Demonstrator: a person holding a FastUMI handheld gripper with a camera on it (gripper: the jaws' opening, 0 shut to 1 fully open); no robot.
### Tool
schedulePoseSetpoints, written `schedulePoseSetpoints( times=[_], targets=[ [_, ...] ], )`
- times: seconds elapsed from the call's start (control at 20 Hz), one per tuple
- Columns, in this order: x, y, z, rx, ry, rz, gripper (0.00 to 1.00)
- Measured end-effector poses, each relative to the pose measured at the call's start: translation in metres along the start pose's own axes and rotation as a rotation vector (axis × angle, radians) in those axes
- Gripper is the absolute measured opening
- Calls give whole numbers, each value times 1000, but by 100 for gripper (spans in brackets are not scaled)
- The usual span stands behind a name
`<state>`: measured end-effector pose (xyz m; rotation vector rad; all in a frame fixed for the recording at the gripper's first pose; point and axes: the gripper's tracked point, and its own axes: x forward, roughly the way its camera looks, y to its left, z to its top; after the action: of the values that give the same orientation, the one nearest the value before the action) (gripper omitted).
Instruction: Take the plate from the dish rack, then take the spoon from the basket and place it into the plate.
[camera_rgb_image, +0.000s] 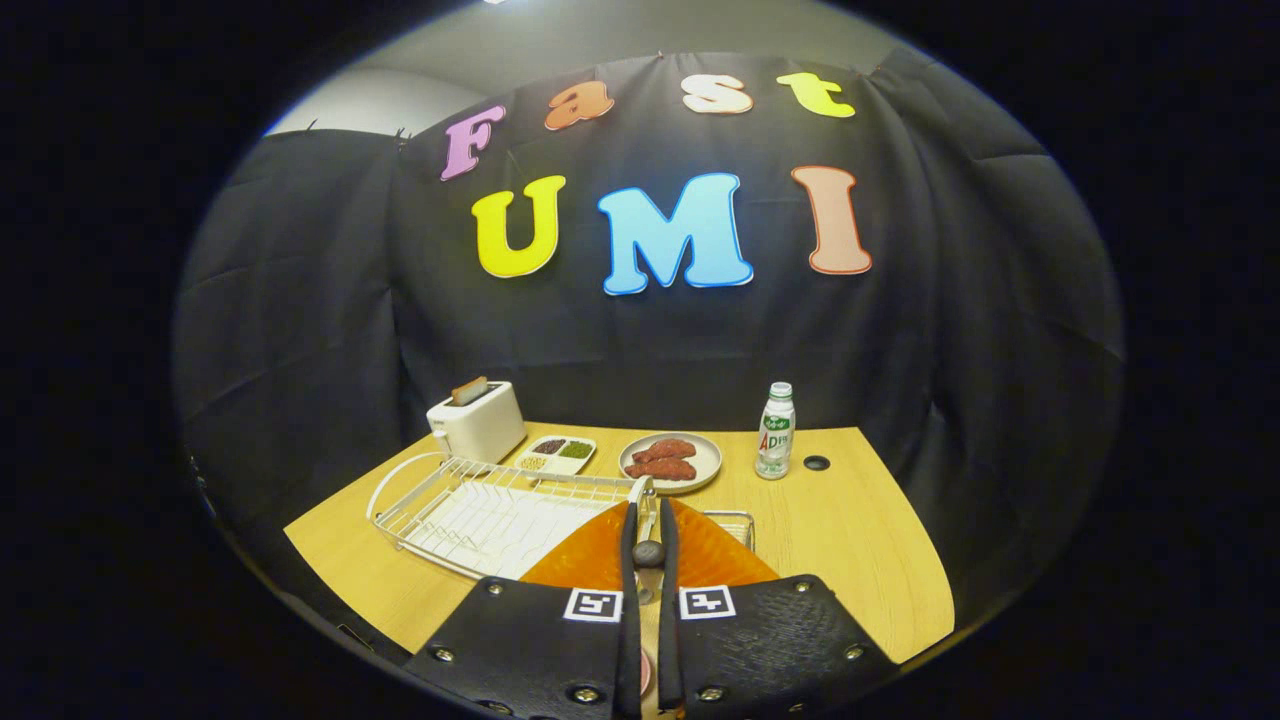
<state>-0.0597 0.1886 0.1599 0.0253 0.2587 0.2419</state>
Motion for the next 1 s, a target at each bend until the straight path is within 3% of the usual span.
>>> schedulePoseSetpoints(
  times=[0.25,0.75,1.0],
  targets=[
    [4,35,-39,-4,77,64,7],
    [28,101,-81,-52,174,231,6],
    [32,118,-93,-76,178,274,7]
  ],
)
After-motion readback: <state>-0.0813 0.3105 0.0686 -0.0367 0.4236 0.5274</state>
